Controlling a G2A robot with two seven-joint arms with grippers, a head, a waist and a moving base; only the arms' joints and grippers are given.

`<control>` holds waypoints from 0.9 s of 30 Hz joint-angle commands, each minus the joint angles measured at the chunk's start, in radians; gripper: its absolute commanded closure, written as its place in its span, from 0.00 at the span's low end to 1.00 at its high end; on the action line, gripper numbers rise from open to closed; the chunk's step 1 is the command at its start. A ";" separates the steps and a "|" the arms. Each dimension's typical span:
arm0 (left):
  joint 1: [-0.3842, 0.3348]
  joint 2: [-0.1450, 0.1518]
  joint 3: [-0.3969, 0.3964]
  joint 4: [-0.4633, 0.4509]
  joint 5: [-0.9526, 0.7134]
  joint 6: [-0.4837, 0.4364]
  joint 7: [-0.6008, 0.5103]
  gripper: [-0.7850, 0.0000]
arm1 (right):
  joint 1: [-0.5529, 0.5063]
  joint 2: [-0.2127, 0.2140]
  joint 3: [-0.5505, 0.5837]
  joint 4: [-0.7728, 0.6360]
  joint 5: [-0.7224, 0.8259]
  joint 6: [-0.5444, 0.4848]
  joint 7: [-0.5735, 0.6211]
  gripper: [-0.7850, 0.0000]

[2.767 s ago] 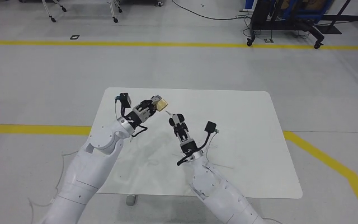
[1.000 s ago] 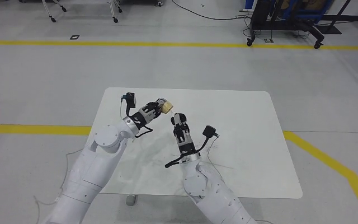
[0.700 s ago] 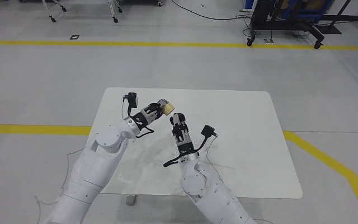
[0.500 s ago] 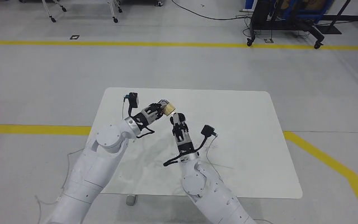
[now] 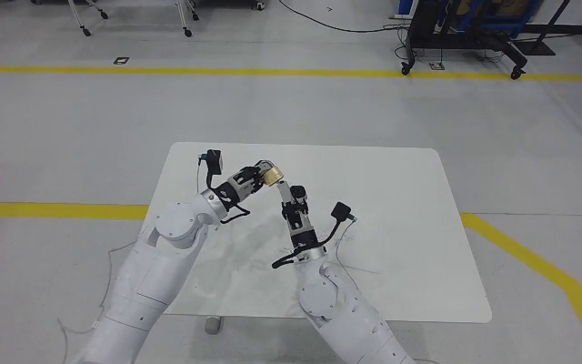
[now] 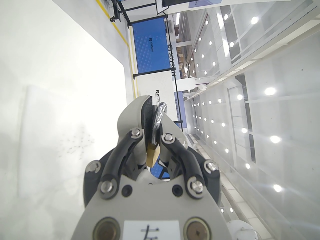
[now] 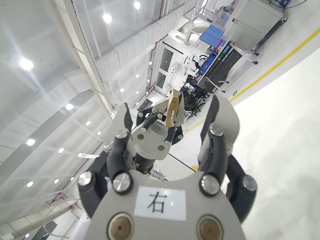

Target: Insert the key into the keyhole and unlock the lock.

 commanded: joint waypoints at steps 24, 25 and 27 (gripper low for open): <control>-0.076 -0.026 -0.011 0.177 -0.294 0.202 -0.174 1.00 | -0.126 0.070 0.213 -0.184 0.483 -0.265 0.662 1.00; -0.077 -0.028 -0.011 0.183 -0.306 0.206 -0.187 1.00 | -0.119 0.070 0.211 -0.174 0.476 -0.269 0.663 1.00; -0.082 -0.029 -0.011 0.196 -0.325 0.213 -0.210 1.00 | -0.097 0.068 0.204 -0.144 0.459 -0.271 0.659 1.00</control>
